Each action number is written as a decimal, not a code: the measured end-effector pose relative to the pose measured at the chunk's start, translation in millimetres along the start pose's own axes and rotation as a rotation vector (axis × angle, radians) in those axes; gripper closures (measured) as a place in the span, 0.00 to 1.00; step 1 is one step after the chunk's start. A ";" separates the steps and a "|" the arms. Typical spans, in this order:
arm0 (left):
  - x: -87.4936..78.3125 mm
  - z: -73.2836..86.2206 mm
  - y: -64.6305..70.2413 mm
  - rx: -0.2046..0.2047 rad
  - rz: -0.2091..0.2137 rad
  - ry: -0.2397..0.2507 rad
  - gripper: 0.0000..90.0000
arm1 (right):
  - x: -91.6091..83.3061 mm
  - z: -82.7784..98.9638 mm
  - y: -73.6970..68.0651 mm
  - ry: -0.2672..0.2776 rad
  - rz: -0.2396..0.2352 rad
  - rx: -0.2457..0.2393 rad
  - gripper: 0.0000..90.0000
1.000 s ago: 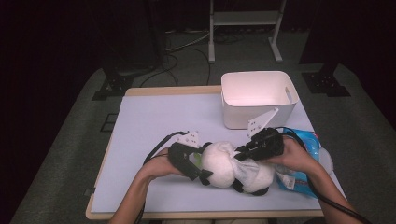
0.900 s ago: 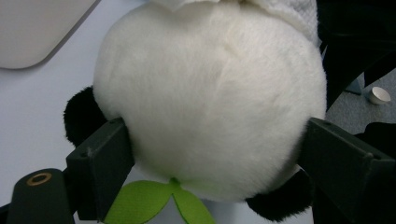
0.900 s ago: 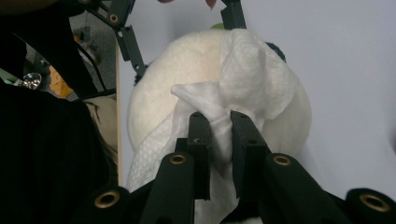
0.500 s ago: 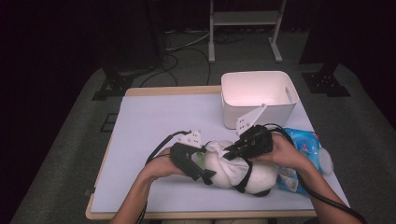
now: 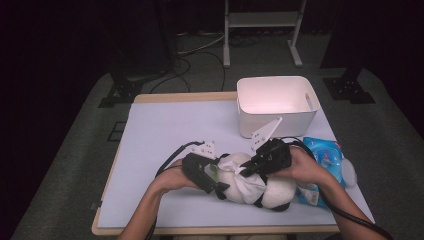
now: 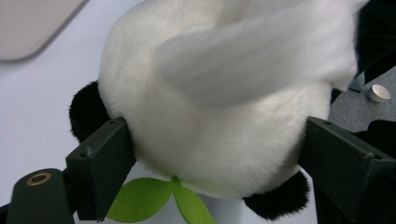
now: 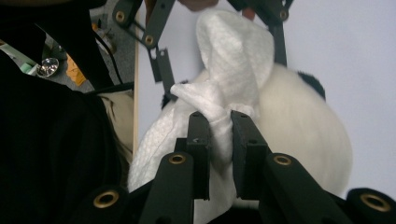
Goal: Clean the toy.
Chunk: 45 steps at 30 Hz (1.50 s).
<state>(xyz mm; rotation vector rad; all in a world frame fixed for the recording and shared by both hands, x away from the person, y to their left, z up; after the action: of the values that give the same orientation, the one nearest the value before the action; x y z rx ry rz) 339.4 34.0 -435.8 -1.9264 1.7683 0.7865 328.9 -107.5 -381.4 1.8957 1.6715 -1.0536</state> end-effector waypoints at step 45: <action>-10.3 25.4 -5.6 0.002 0.032 0.004 0.12 | 20.1 -21.6 7.1 -0.081 0.039 -0.030 0.87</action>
<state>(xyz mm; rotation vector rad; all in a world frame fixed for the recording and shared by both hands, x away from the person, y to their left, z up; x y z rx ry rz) 341.2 58.7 -448.8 -1.9045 1.8056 0.7920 341.6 -80.0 -384.1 1.8348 1.5908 -1.0694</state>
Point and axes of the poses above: each handheld gripper's, and its own axes: x roughly forward along the jaws, z roughly out of its underside, y roughly to its right, the point moved 7 cm from there along x, roughly forward along the jaws, and after that the axes turned 5 degrees about x, right-handed, at the moved point
